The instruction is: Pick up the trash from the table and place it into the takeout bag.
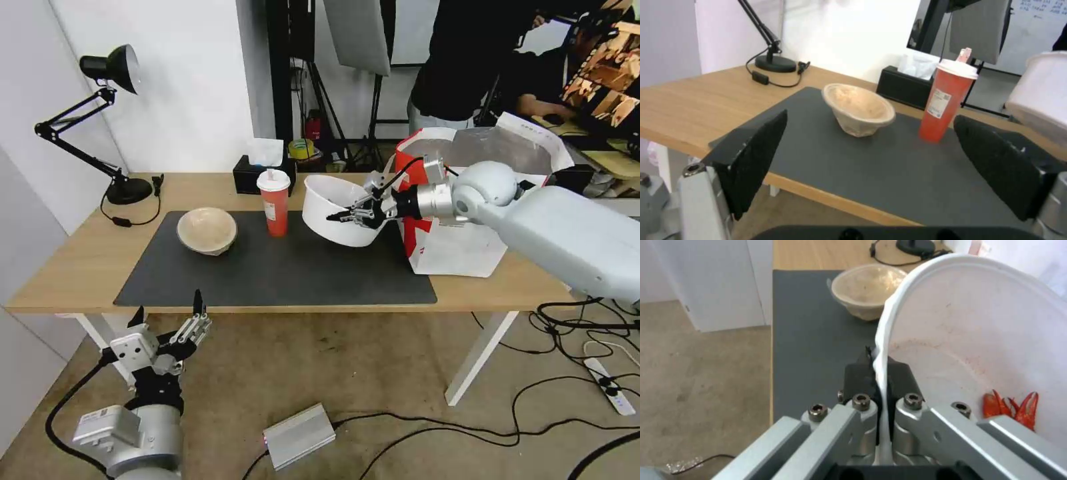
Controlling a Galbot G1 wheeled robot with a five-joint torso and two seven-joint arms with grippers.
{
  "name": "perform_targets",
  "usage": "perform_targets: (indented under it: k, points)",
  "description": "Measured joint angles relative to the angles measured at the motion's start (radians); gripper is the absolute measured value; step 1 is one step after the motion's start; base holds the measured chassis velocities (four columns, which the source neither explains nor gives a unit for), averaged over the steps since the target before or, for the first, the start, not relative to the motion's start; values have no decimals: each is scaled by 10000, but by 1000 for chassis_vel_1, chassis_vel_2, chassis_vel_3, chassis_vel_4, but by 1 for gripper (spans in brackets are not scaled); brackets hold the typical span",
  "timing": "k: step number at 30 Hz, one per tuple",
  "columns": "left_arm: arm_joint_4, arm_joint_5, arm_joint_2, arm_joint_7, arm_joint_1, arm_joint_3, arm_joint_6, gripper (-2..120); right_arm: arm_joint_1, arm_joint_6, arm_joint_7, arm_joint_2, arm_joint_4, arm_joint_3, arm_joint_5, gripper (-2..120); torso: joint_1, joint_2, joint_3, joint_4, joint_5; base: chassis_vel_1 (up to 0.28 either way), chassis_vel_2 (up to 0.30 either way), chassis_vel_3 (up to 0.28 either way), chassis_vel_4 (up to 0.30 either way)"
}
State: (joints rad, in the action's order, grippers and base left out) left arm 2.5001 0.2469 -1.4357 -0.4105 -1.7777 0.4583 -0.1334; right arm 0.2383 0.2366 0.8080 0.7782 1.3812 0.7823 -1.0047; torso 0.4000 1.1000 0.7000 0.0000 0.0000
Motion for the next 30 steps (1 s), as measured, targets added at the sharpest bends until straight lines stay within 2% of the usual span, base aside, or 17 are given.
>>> perform_targets:
  k: [30]
  points:
    - [1, -89, 77, 7, -22, 111, -3, 100, 1429, 60, -37, 433, -86, -103, -945, 0, 0, 0, 0, 0, 0, 0, 0, 0, 0]
